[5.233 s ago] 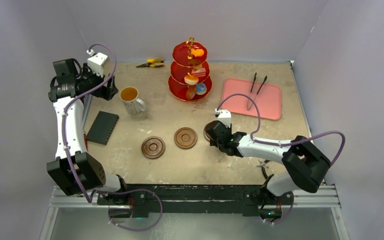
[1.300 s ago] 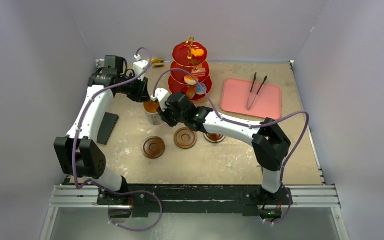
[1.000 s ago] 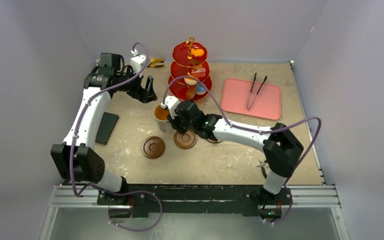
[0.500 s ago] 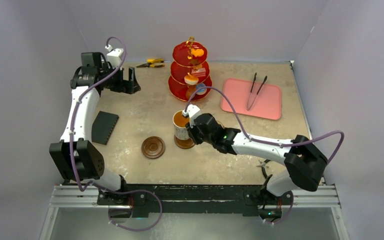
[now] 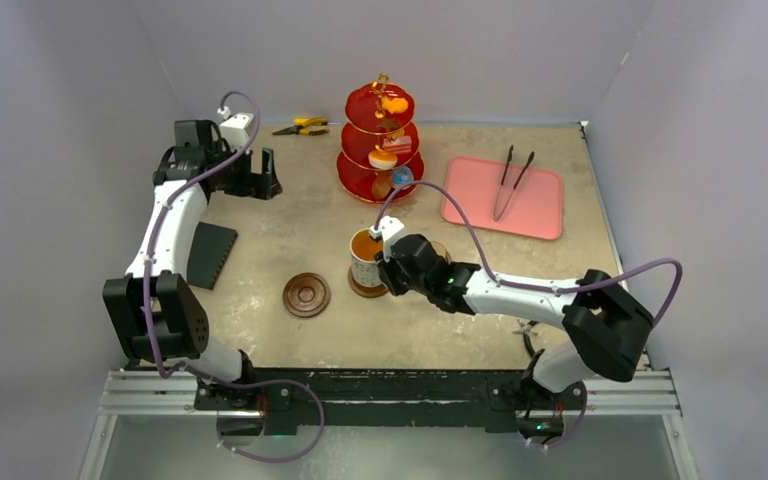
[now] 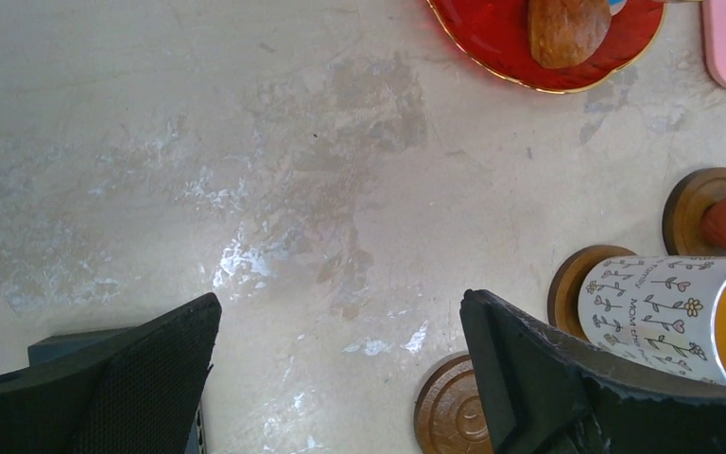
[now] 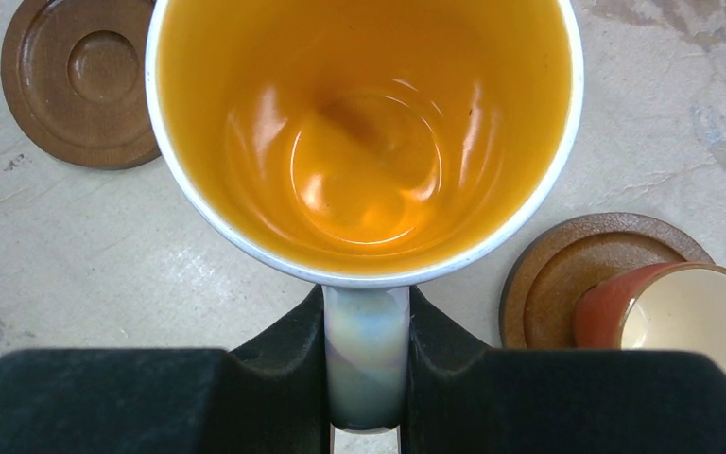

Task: Serve the afternoon tea
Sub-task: Place the cup on the coaster.

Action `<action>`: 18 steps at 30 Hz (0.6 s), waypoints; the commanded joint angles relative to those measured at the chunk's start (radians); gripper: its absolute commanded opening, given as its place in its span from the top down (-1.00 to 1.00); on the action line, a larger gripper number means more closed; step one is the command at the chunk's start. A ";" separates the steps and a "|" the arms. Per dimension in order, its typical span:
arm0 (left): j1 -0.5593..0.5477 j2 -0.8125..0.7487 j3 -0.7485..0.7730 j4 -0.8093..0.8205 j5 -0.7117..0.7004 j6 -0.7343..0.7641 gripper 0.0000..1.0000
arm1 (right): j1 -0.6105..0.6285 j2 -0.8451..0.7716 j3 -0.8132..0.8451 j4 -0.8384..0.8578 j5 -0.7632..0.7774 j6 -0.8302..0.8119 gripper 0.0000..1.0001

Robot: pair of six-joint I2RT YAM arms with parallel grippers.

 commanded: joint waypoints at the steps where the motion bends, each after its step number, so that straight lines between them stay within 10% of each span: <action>1: 0.000 -0.026 -0.026 0.056 -0.015 -0.008 -0.97 | 0.015 -0.007 0.014 0.170 0.009 0.025 1.00; 18: -0.001 -0.037 -0.036 0.065 -0.012 0.000 -0.98 | 0.041 0.013 0.038 0.073 0.092 0.049 1.00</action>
